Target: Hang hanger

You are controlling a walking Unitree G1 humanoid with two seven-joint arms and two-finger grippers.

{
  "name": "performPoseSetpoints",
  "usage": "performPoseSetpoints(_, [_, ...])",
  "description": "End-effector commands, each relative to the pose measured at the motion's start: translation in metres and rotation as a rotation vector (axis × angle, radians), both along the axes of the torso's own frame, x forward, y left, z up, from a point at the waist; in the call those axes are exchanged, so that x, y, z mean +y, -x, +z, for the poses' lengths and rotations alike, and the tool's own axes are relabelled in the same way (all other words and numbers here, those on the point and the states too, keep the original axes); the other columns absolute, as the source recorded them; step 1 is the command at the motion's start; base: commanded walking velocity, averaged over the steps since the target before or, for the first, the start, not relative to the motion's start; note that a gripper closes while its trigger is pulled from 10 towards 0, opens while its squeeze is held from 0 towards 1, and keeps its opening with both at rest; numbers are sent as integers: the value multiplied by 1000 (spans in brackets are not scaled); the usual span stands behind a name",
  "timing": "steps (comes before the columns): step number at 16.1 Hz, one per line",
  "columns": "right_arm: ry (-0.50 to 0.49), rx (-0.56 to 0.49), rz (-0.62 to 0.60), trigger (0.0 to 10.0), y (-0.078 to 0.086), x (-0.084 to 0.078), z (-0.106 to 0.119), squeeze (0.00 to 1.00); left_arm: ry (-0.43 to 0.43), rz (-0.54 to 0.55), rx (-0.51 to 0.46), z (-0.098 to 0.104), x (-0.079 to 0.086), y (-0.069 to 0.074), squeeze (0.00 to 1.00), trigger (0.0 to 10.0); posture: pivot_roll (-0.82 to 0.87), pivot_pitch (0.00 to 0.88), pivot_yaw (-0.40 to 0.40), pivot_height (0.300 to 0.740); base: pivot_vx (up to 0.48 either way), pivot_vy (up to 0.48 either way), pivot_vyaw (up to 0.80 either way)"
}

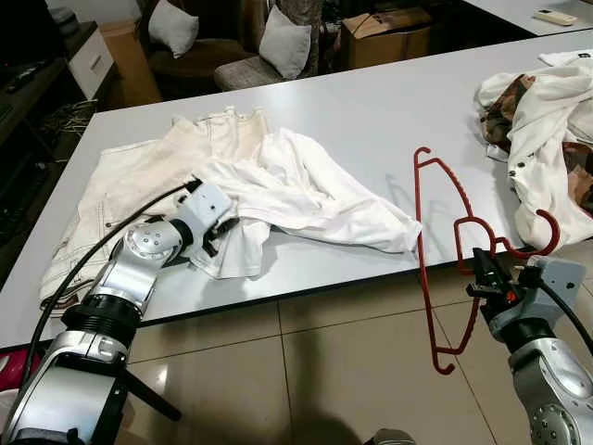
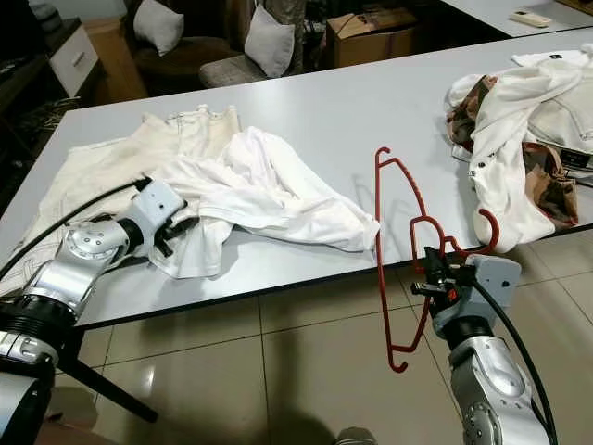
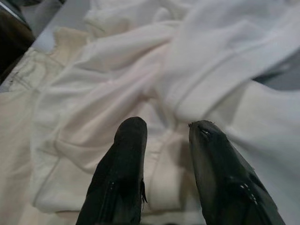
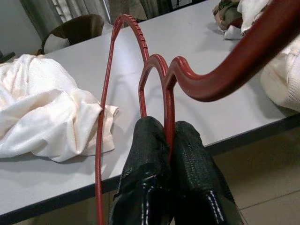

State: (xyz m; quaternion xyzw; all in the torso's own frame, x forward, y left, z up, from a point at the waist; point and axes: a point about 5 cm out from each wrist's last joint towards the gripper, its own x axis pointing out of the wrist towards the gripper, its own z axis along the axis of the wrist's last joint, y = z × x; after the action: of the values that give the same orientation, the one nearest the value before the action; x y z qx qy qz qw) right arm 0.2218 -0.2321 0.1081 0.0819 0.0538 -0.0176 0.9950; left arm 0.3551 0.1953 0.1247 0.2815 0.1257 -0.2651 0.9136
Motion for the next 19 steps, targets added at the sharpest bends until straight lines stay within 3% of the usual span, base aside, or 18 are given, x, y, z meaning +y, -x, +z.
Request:
performPoseSetpoints(1, [-10, 23, 20, 10000, -2, 3, -3, 0, 15, 19, -9, 1, 2, 0, 0, 5529, -240, 0, 116, 740, 0, 0, 0])
performPoseSetpoints(2, [-9, 23, 22, 10000, -3, 3, -3, 0, 21, 18, -9, 1, 1, 0, 0, 4549, -239, 0, 113, 740, 0, 0, 0])
performPoseSetpoints(4, [-8, 23, 30, 10000, -4, 3, -2, 0, 34, 7, -5, -1, -3, 1, 0, 4157, -241, 0, 111, 740, 0, 0, 0])
performPoseSetpoints(6, [-6, 23, 32, 10000, -4, 3, -2, 0, 15, -30, 20, -5, -7, 4, 0, 4941, -246, 0, 116, 740, 0, 0, 0])
performPoseSetpoints(7, [-5, 22, 30, 10000, -4, 3, -2, 0, -2, -37, 25, -7, -7, 4, 0, 8627, -247, 0, 117, 740, 0, 0, 0])
performPoseSetpoints(8, [-4, 23, 27, 10000, -3, 2, -2, 0, 2, -61, 41, -9, -9, 6, 0, 10000, -248, 0, 119, 740, 0, 0, 0])
performPoseSetpoints(11, [-7, 23, 24, 10000, -3, 2, -2, 0, 0, -49, 37, -9, -10, 4, 0, 10000, -248, 0, 121, 740, 0, 0, 0])
performPoseSetpoints(14, [-9, 20, 23, 10000, -3, 3, -2, 0, 7, 37, -7, -5, -10, -4, 0, 10000, -252, 0, 128, 740, 0, 0, 0])
performPoseSetpoints(19, [-12, 19, 12, 10000, 0, 3, -2, 0, 77, 27, -12, -4, -24, -8, 0, 10000, -260, 0, 140, 740, 0, 0, 0])
